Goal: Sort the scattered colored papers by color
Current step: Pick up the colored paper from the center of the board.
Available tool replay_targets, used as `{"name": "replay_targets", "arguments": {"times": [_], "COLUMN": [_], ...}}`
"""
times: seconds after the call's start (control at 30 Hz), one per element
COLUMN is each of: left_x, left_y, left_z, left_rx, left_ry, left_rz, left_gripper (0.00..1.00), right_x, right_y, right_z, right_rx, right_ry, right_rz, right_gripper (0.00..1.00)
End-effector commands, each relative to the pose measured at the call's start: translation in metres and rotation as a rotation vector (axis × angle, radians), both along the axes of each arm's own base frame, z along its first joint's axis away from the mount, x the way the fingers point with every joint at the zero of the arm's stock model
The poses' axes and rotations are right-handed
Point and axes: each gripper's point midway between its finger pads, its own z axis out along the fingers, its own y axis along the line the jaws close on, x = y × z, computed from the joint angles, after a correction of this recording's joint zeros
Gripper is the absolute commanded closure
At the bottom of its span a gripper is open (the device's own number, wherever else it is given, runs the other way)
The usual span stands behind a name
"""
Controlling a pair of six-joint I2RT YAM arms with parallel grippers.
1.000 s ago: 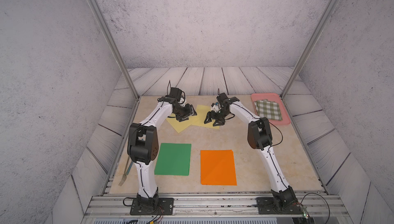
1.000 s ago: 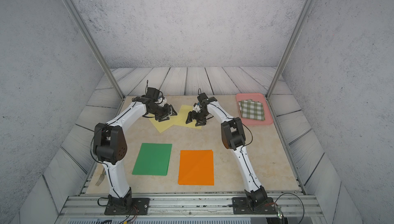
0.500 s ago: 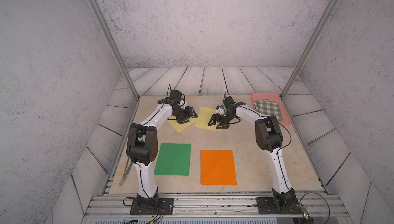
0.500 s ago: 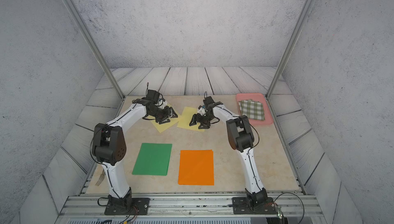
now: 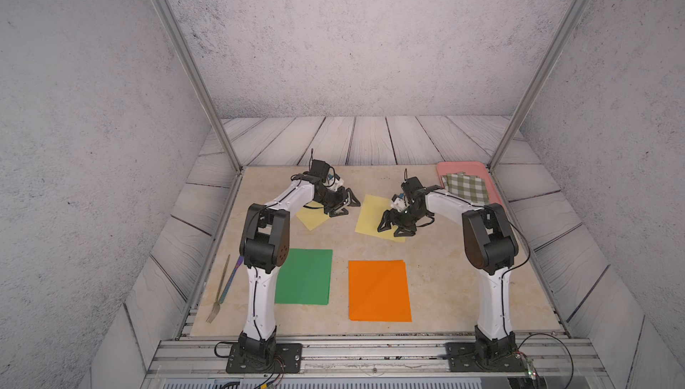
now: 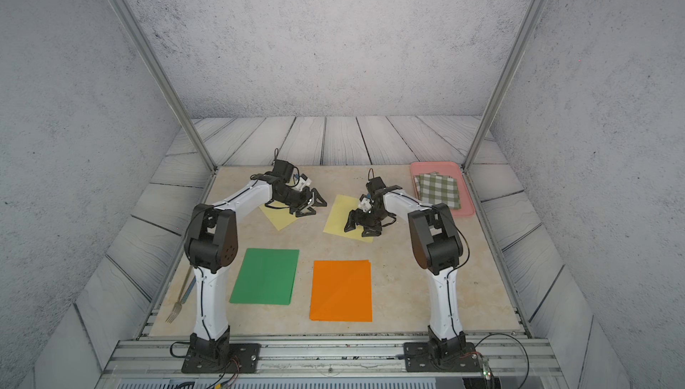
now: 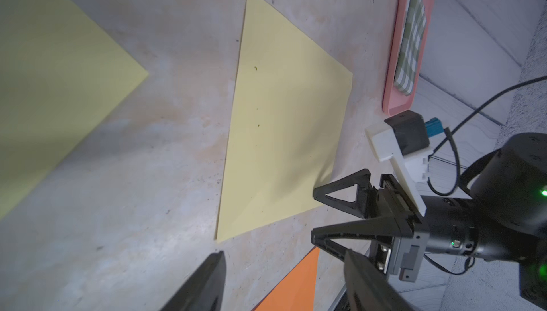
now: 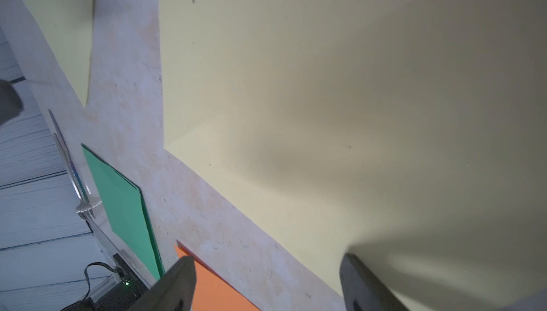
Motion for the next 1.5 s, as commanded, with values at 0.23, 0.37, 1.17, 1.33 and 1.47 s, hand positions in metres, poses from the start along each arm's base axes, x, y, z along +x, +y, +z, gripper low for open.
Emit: {"name": "replay_targets", "arguments": {"times": [0.23,0.37,1.17,1.33,1.47], "left_x": [0.004,-0.001,-0.048,-0.042,-0.036], "left_y": [-0.008,-0.009,-0.062,-0.071,-0.08], "left_z": [-0.028,-0.043,-0.095,-0.09,-0.083], "left_rx": [0.04,0.051,0.059,0.005,-0.067], "left_ry": [0.033,0.074,0.219,0.213,0.21], "left_rz": [-0.001,-0.01,-0.067,-0.052,-0.041], "left_gripper": [0.31,0.31,0.31,0.31,0.3], "right_x": [-0.052,-0.052,-0.033,-0.033,-0.033], "right_y": [-0.05,-0.049,-0.03,-0.029,-0.028], "right_z": [-0.029,-0.03,-0.035,-0.035,-0.036], "right_rx": [-0.25,-0.244,-0.185,-0.174,-0.17], "right_ry": [0.155,0.158,0.177,0.18,0.186], "right_rz": [0.032,0.034,0.054,0.055,0.055], "right_gripper": [0.18,0.18,0.21,0.21,0.21]}}
